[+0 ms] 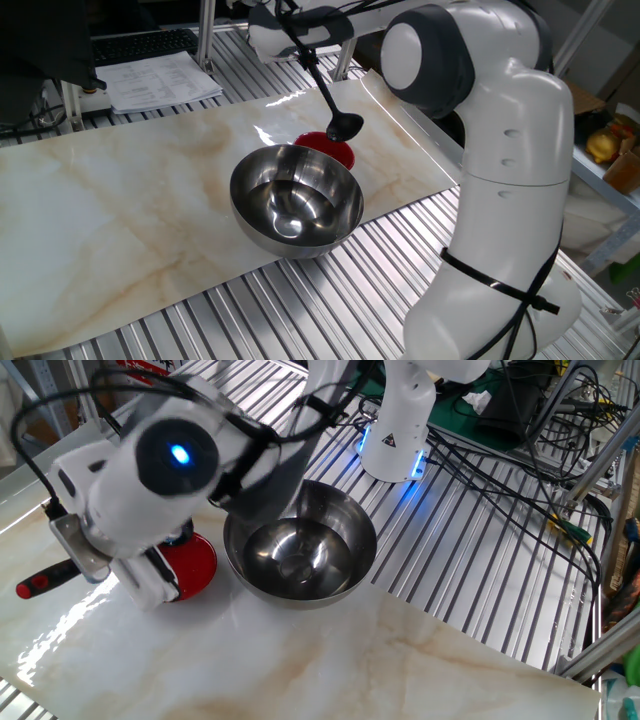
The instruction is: Scoop water with a large spoon from one bowl to another
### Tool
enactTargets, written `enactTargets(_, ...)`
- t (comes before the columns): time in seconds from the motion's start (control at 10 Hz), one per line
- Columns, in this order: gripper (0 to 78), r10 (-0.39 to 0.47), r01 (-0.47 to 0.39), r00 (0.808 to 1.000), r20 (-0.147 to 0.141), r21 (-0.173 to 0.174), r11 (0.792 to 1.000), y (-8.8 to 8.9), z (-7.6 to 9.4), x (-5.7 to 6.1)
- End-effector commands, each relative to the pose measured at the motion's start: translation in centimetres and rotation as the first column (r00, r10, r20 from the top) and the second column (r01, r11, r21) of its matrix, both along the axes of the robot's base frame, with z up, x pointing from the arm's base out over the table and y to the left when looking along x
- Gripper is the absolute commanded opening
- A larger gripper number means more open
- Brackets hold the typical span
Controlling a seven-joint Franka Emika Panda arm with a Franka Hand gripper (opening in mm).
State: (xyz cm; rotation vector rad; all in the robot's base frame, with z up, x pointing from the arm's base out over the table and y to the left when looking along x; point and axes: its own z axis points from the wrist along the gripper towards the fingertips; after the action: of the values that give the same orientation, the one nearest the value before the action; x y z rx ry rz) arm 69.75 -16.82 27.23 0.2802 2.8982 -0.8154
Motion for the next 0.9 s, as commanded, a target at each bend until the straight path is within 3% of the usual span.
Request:
enactTargets(0.1,1.2,0.025,-0.034,0.999,0.035,0.304,0.952,0.1,0.9,0.2)
enactTargets(0.3,1.2,0.016,-0.028,0.999,0.035,0.364,0.931,0.4,1.2,-0.1)
enactTargets(0.5,1.2,-0.007,-0.01,0.999,0.036,0.445,0.895,0.8,1.5,-0.5)
enactTargets(0.9,1.2,-0.027,0.009,0.999,0.029,0.487,0.873,1.6,2.1,-1.3)
